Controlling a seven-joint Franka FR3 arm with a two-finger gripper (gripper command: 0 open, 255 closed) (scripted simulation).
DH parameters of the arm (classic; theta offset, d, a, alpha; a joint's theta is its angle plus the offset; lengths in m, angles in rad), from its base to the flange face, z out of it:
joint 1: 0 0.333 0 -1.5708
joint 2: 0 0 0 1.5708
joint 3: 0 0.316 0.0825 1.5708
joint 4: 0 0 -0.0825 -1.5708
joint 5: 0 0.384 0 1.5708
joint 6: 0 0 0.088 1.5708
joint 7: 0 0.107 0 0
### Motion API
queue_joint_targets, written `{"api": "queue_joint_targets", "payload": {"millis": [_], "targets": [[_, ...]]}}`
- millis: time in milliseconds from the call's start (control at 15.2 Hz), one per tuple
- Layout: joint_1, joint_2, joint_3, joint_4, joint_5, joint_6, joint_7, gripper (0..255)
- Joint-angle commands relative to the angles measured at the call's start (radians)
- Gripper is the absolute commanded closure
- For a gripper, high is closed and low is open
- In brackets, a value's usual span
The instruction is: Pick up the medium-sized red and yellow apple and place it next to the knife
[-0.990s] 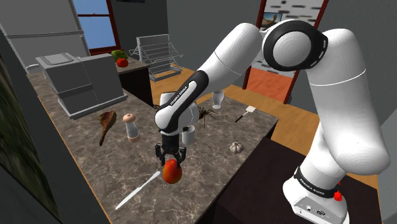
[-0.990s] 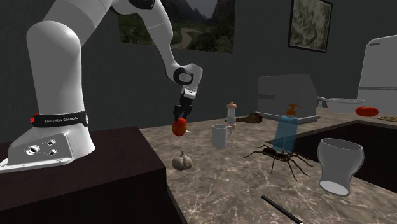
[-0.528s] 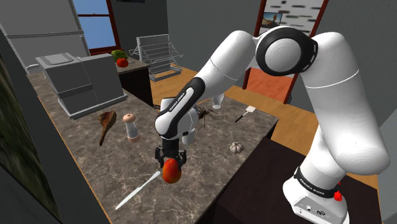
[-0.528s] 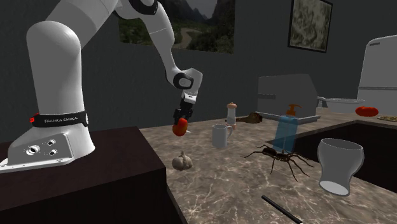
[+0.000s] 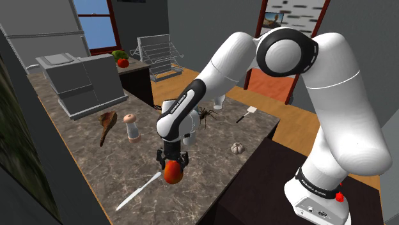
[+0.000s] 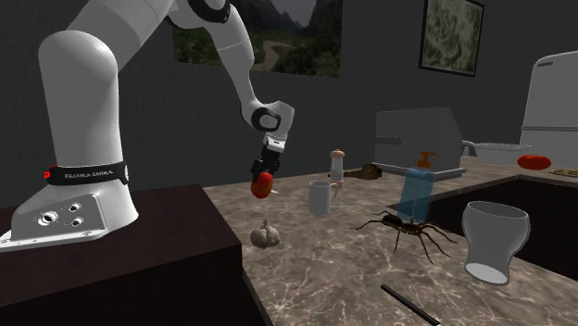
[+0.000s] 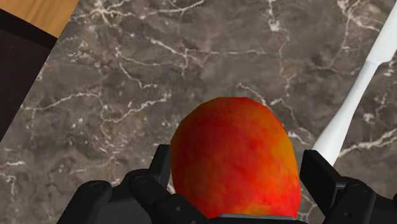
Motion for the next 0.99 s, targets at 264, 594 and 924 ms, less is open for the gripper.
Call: {"api": "queue_joint_targets", "payload": {"millis": [264, 594, 924], "targets": [[-0.007, -0.049, -0.011, 0.000, -0.014, -0.053, 0.009, 0], [-0.014, -0.091, -0.021, 0.001, -0.026, -0.098, 0.017, 0], [-0.014, -0.091, -0.021, 0.001, -0.026, -0.099, 0.017, 0]]}}
